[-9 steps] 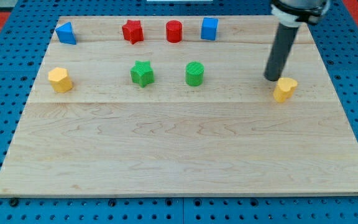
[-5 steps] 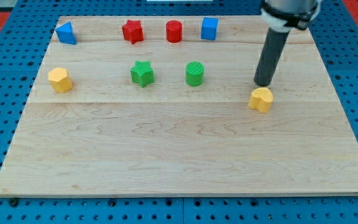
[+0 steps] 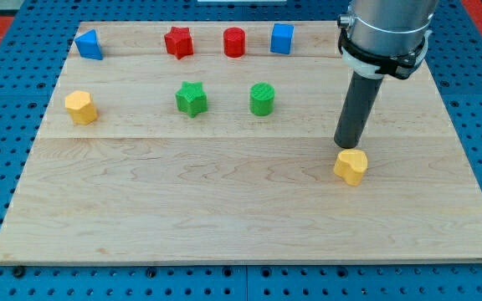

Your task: Slide the yellow heart towards the bottom right side of the board

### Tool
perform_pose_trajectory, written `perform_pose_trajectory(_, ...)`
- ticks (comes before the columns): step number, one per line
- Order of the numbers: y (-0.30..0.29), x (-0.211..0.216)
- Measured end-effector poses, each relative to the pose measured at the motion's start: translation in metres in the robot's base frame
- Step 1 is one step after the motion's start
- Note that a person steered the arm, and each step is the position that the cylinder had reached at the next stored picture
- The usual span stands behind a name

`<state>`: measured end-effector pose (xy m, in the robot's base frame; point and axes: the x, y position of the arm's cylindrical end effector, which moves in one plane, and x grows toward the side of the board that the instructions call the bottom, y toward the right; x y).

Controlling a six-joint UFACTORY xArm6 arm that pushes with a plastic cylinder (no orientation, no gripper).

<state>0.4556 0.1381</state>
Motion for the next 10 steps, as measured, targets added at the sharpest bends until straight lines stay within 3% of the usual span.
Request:
perform_pose_trajectory(1,-0.009,-0.003)
perform_pose_trajectory(3,-0.048,0.035)
perform_pose_trajectory(4,0.001,0.077)
perform_pose_trajectory(6,0.028,-0.023)
perform_pose_trajectory(7,0.056,0.022)
perform_pose_trajectory(9,0.041,0.0)
perform_pose_trajectory(10,0.021,0.039)
